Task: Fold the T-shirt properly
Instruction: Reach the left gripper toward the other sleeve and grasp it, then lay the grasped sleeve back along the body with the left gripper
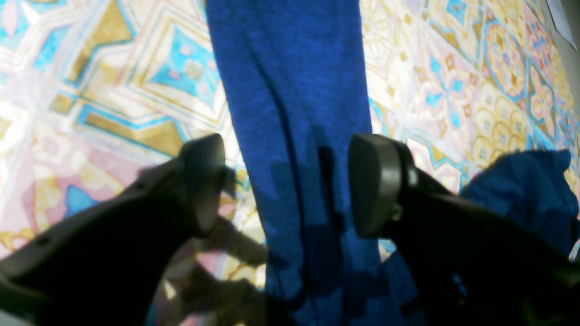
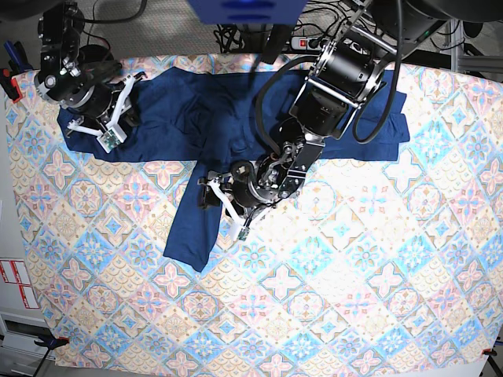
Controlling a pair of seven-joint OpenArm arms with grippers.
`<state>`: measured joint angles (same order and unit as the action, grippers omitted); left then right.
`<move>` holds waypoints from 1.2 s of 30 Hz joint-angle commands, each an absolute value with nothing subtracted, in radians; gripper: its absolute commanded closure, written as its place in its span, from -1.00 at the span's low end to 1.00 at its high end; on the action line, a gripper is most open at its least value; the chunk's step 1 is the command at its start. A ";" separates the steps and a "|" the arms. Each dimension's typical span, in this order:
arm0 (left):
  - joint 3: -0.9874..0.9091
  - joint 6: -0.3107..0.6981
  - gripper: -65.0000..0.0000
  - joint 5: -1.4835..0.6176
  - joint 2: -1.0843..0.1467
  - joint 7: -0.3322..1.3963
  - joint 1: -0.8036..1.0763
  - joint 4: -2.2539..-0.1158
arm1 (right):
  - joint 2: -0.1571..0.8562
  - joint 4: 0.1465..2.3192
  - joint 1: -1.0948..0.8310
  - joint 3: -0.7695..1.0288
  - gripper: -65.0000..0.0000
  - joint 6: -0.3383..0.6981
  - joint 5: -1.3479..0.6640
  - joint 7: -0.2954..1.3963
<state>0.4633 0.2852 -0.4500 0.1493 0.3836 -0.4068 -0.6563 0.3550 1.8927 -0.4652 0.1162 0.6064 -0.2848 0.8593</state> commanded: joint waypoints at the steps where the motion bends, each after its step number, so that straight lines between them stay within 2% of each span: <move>1: 0.469 0.288 0.00 -0.450 0.157 0.455 -0.412 -0.659 | 0.369 1.914 -0.461 0.124 0.61 0.607 -0.292 0.842; 3: 0.467 0.288 0.38 -0.450 0.157 0.484 -0.412 -0.659 | 0.369 1.929 -0.461 0.124 0.61 0.607 -0.292 0.842; 5: 0.464 0.288 0.87 -0.452 0.157 0.490 -0.414 -0.662 | 0.369 1.948 -0.463 0.124 0.61 0.607 -0.292 0.845; 6: 0.463 0.288 1.00 -0.452 0.157 0.492 -0.414 -0.662 | 0.369 1.948 -0.464 0.124 0.61 0.607 -0.292 0.845; 11: 0.461 0.285 1.00 -0.453 0.157 0.499 -0.410 -0.694 | 0.369 1.948 -0.464 0.125 0.61 0.607 -0.292 0.845; 15: 0.438 0.275 1.00 -0.453 0.150 0.506 -0.323 -0.914 | 0.369 1.948 -0.466 0.125 0.61 0.607 -0.292 0.843; 19: 0.340 0.213 1.00 -0.450 0.119 0.526 -0.232 -1.099 | 0.369 1.949 -0.466 0.125 0.61 0.607 -0.292 0.843; 26: 0.229 0.208 1.00 -0.452 0.022 0.547 -0.044 -1.431 | 0.369 1.951 -0.466 0.122 0.61 0.607 -0.292 0.843; 32: 0.222 0.209 1.00 -0.452 -0.054 0.547 0.177 -1.741 | 0.369 1.951 -0.466 0.122 0.61 0.607 -0.292 0.843; 36: 0.220 0.208 1.00 -0.452 -0.096 0.544 0.294 -1.873 | 0.369 1.951 -0.464 0.120 0.61 0.607 -0.292 0.845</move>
<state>0.2207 0.2008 -0.4435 -0.0978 0.5678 0.3050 -1.8557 0.3538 1.9320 -0.4675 0.1154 0.6056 -0.2825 0.8612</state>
